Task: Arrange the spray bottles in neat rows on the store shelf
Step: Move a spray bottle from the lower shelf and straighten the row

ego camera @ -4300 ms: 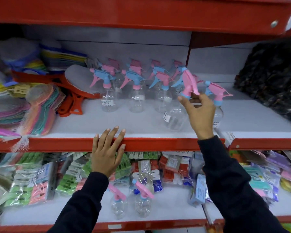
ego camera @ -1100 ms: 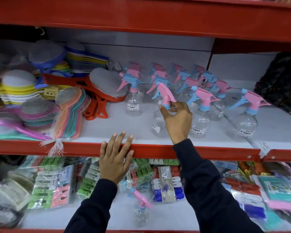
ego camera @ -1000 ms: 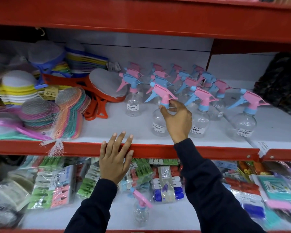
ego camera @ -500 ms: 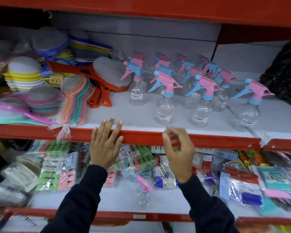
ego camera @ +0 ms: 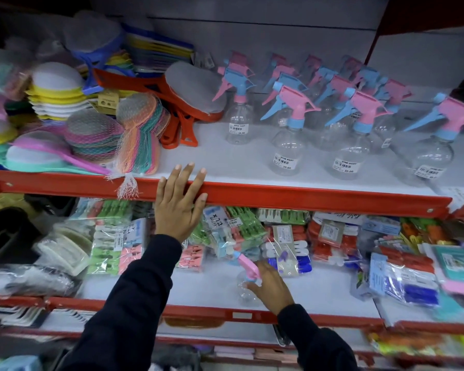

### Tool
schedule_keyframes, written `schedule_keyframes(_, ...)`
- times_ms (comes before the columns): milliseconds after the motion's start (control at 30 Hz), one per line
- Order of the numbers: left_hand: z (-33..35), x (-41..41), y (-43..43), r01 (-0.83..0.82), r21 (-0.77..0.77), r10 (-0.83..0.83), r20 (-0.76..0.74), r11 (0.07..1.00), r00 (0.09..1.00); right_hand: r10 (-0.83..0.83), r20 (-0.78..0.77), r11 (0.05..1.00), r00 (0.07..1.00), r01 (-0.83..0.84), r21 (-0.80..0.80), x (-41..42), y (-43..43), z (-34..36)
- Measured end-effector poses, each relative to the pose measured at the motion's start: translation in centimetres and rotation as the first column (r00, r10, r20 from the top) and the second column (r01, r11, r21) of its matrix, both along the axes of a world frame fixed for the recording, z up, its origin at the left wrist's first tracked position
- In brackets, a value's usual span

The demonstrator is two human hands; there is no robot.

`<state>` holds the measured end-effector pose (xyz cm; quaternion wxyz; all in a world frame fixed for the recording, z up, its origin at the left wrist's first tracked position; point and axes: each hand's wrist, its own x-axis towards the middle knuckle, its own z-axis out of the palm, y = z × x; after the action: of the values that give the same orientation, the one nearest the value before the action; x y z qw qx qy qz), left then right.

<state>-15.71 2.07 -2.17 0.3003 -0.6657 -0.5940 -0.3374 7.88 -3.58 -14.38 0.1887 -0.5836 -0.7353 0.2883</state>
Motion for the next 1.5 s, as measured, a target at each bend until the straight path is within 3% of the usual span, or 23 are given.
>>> schedule_keyframes(200,-0.1,-0.1,0.2,0.011,0.018,-0.011,0.003,1.0,1.0,-0.007,-0.263,0.997,0.965,0.027,0.074,0.8,-0.3,3.4)
schedule_keyframes(300,-0.1,0.0,0.2,0.011,0.03,-0.011,0.003,0.999,1.0,0.028,-0.376,0.973,0.926,0.061,0.222,1.1,-1.1,8.0)
schedule_keyframes(467,0.0,0.0,0.1,0.019,0.007,-0.019,0.016,1.0,1.0,0.171,-0.514,0.859,0.841,0.128,0.496,0.4,-1.7,16.9)
schedule_keyframes(600,0.2,0.0,-0.1,0.03,-0.025,-0.03,0.031,0.999,0.999,0.185,-0.59,0.77,0.786,0.257,0.584,-0.5,-0.5,23.4)
schedule_keyframes(800,0.3,0.0,-0.1,0.034,-0.015,-0.034,0.036,0.999,0.999,0.06,-0.585,0.663,0.809,0.405,0.629,-3.4,5.0,28.0)
schedule_keyframes(1067,0.0,-0.1,0.1,0.033,0.02,-0.033,0.027,0.999,0.999,-0.079,-0.488,0.698,0.869,0.398,0.596,-7.7,11.1,26.5)
schedule_keyframes(1333,0.0,-0.2,0.3,0.035,0.02,-0.035,0.012,0.999,0.999,-0.151,-0.466,0.639,0.872,0.446,0.627,-8.9,11.6,25.2)
schedule_keyframes(1500,0.0,-0.1,0.1,0.044,-0.006,-0.043,0.028,0.999,0.999,-0.176,-0.49,0.659,0.854,0.471,0.586,-8.8,11.7,24.9)
